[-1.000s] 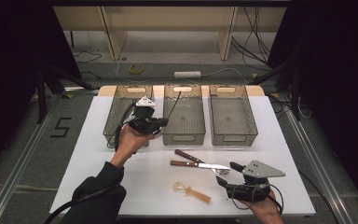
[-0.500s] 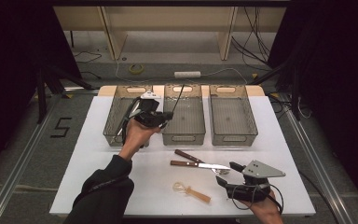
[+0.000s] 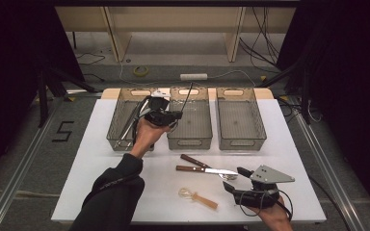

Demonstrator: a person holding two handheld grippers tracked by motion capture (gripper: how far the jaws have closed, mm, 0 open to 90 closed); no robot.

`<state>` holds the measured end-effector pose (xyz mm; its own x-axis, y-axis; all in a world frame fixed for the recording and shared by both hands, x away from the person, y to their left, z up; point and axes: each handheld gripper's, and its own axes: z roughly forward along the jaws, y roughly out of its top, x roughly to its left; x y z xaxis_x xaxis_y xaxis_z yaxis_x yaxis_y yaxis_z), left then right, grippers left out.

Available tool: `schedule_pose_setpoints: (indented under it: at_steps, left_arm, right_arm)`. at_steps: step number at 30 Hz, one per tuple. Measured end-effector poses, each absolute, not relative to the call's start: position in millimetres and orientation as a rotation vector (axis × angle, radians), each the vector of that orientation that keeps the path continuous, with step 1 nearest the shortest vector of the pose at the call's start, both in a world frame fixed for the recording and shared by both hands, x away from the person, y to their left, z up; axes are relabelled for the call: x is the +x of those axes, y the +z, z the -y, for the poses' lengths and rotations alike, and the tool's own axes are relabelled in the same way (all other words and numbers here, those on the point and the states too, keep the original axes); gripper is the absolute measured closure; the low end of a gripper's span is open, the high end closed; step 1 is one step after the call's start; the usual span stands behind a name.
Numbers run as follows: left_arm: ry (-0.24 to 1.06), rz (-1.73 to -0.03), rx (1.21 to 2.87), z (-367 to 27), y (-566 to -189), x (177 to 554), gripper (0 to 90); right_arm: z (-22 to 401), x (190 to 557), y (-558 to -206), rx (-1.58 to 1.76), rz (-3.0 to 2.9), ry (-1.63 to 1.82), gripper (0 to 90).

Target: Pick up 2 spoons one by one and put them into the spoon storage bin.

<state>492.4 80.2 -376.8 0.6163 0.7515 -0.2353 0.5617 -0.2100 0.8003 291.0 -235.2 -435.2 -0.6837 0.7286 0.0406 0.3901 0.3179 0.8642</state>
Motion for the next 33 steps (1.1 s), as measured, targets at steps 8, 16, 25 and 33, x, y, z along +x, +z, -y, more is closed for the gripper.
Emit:
schedule_pose_setpoints:
  at_steps: [8, 16, 25, 33]
  left_arm:
    - [0.238, -1.074, 1.873, -79, -383, 499, 88.9]
    - [0.219, -1.095, 1.855, -77, -393, 502, 88.6]
    - [0.207, -1.114, 1.849, -76, -405, 506, 88.0]
    - [0.186, -1.12, 1.849, -78, -402, 505, 73.9]
  right_arm:
    - [235, 291, -435, 0.994, -2.231, 1.314, 30.5]
    - [235, 291, -435, 0.993, -2.233, 1.317, 30.5]
    - [234, 291, -435, 0.989, -2.237, 1.317, 30.5]
    - [235, 291, -435, 0.987, -2.238, 1.318, 30.5]
